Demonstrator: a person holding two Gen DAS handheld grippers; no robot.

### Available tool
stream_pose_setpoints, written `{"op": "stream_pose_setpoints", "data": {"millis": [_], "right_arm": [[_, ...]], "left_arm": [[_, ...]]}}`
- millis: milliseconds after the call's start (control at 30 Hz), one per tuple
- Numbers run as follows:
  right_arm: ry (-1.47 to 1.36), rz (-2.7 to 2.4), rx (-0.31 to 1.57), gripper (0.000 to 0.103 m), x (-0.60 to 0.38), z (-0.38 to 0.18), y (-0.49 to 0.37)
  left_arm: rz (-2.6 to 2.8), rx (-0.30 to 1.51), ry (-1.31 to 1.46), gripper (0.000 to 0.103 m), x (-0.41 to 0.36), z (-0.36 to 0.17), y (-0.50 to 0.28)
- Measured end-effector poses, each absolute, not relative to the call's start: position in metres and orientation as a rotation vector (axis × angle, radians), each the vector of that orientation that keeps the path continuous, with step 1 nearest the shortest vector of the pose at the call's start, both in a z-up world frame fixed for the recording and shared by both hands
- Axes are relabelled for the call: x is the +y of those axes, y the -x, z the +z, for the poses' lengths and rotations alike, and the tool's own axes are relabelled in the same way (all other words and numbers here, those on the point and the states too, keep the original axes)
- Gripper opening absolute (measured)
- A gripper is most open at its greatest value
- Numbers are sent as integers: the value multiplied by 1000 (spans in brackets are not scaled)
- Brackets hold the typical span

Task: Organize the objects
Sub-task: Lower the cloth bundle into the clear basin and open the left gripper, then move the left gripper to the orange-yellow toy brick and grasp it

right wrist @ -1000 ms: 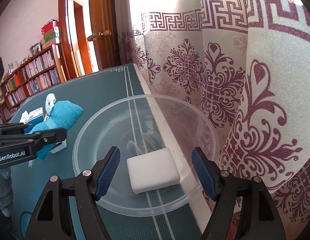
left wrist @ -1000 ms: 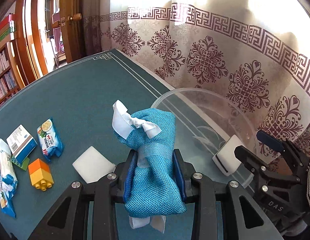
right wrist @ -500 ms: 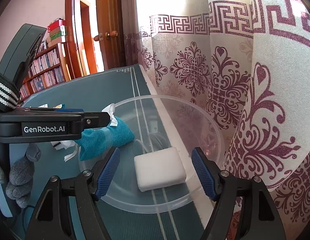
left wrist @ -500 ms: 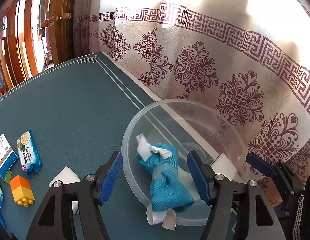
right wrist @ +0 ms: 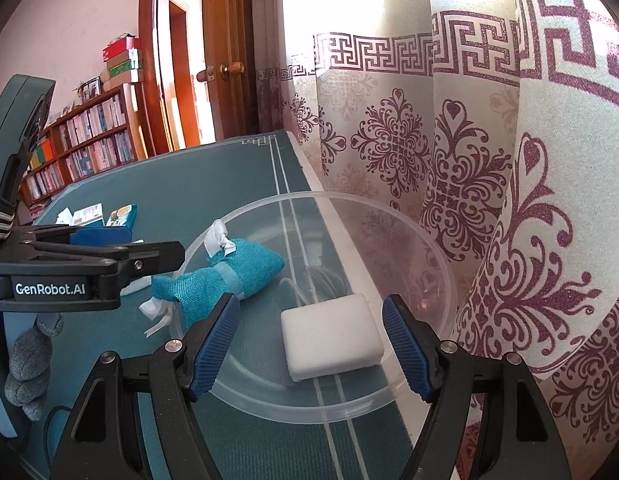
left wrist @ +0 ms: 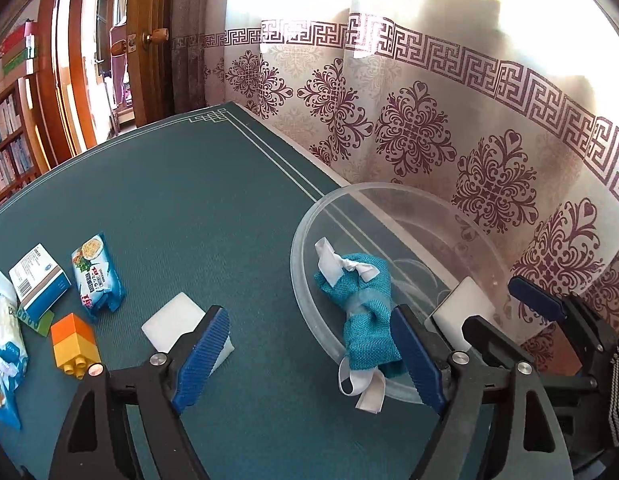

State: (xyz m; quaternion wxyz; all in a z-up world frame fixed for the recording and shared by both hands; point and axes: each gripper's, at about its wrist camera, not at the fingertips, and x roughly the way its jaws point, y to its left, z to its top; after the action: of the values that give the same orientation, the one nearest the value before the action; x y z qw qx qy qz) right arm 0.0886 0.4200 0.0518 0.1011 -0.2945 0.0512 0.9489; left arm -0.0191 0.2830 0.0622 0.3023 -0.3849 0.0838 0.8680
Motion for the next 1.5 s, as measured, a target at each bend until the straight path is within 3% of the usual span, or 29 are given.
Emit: {"op": "stream_pose_setpoints", "data": {"millis": [367, 800, 1500], "right_arm": [[866, 2798, 159, 75, 422, 51, -89], [867, 2798, 165, 75, 419, 51, -89], [860, 2902, 121, 75, 376, 55, -88]], "left_arm": [[2314, 279, 1026, 90, 292, 45, 25], [2322, 220, 1055, 97, 289, 42, 32], [2526, 113, 980, 99, 193, 66, 25]]}}
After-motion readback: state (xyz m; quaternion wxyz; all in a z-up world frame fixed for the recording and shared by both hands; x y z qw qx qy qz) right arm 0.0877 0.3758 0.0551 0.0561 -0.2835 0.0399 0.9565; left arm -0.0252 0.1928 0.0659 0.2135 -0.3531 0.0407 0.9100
